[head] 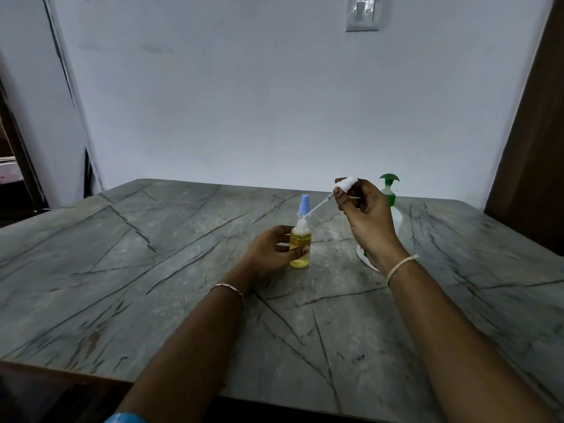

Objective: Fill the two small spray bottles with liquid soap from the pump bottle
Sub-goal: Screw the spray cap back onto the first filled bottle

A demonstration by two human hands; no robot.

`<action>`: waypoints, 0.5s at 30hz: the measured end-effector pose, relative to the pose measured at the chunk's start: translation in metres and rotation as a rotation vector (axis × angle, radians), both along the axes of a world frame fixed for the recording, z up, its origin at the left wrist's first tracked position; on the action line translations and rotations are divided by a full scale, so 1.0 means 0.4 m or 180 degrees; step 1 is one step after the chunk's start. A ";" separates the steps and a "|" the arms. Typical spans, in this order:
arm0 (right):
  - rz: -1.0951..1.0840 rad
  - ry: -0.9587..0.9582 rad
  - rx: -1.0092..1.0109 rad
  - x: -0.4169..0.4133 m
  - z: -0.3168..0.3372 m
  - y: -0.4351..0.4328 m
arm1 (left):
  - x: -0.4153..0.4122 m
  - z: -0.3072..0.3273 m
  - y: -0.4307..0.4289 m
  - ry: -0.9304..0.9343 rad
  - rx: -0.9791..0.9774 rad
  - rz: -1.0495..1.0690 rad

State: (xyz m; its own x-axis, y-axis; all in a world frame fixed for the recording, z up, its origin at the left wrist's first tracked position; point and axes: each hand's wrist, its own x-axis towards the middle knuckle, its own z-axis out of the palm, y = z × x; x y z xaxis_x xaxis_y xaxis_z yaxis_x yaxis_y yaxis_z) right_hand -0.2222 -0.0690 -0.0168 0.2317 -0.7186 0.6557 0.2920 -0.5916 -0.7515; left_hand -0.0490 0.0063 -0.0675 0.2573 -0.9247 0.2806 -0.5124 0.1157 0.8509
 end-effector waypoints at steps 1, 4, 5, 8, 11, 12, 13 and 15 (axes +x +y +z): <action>-0.0037 0.0064 -0.0012 0.001 -0.001 -0.001 | 0.002 0.001 -0.001 0.0034 0.0029 -0.0035; -0.0130 0.0182 -0.0038 0.003 -0.002 -0.004 | 0.002 0.002 -0.001 0.0075 0.0111 -0.0150; -0.0133 0.0196 -0.0042 0.004 -0.003 -0.004 | 0.001 0.003 -0.001 0.0098 0.0120 -0.0186; -0.0156 0.0222 -0.0051 0.003 -0.003 -0.004 | -0.002 0.004 -0.002 0.0117 0.0144 -0.0244; -0.0189 0.0283 -0.0070 0.004 -0.001 -0.005 | -0.002 0.005 -0.002 0.0170 0.0151 -0.0280; -0.0179 0.0327 -0.0087 0.006 -0.002 -0.005 | -0.004 0.006 0.000 0.0177 0.0157 -0.0288; -0.0169 0.0376 -0.0106 0.008 -0.004 -0.005 | -0.004 0.008 0.001 0.0176 0.0164 -0.0293; -0.0168 0.0467 -0.0148 0.012 -0.010 -0.005 | -0.004 0.010 0.002 0.0149 0.0185 -0.0289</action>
State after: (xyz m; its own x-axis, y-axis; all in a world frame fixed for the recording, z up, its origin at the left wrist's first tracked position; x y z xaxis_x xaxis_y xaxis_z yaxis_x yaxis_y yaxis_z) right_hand -0.2173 -0.0709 -0.0208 0.2902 -0.7019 0.6505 0.1486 -0.6384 -0.7552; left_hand -0.0508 0.0071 -0.0634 0.1831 -0.9592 0.2156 -0.4617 0.1097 0.8802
